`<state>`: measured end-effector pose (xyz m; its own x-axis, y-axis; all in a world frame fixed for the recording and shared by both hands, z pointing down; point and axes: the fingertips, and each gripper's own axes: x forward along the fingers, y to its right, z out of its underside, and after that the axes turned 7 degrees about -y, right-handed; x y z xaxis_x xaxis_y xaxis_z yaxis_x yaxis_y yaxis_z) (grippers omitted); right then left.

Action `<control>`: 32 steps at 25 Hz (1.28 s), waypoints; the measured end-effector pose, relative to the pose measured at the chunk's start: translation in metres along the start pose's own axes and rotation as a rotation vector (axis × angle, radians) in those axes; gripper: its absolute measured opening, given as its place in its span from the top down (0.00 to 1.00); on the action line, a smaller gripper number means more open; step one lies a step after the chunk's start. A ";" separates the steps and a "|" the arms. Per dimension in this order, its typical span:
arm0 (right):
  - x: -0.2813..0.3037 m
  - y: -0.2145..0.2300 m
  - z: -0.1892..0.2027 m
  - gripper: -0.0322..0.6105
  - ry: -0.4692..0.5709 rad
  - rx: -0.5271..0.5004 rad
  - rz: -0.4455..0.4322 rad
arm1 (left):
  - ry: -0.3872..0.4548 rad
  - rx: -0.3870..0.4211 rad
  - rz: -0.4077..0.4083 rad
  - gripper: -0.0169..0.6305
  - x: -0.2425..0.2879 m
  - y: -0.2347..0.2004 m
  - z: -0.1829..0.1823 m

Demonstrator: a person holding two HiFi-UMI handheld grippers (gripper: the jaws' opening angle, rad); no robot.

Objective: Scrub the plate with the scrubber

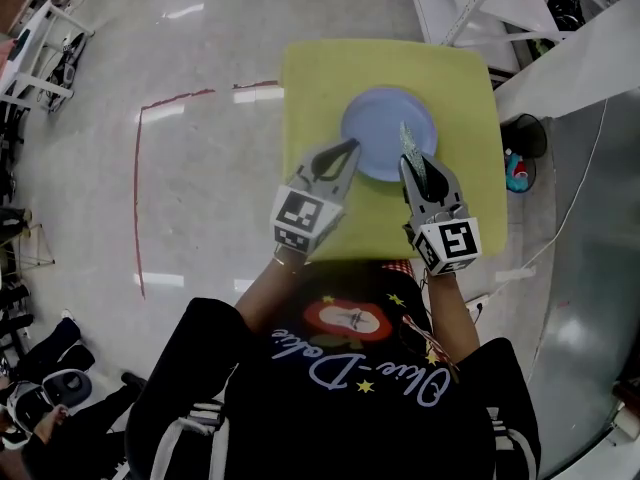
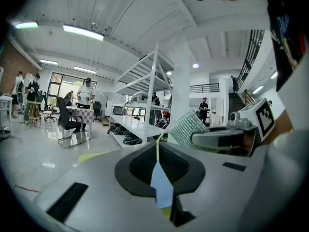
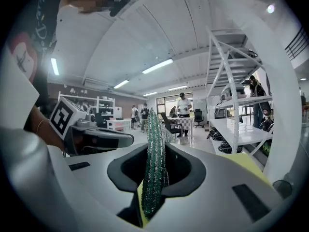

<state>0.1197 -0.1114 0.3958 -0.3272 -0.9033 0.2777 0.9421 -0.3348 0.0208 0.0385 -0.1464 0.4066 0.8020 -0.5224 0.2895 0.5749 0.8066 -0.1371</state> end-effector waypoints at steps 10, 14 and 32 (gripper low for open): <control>-0.026 -0.011 -0.040 0.86 0.154 0.068 0.030 | 0.064 0.077 0.015 0.95 -0.022 0.012 -0.025; -0.034 -0.012 -0.042 0.86 0.147 0.057 0.033 | 0.078 0.090 0.016 0.95 -0.024 0.016 -0.027; -0.039 -0.009 -0.047 0.86 0.152 0.066 0.031 | 0.081 0.103 0.037 0.95 -0.021 0.026 -0.035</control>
<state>0.1202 -0.0860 0.3395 -0.3004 -0.9448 0.1305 0.9531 -0.2921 0.0792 0.0420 -0.1238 0.3638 0.8350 -0.5095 0.2076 0.5287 0.8475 -0.0465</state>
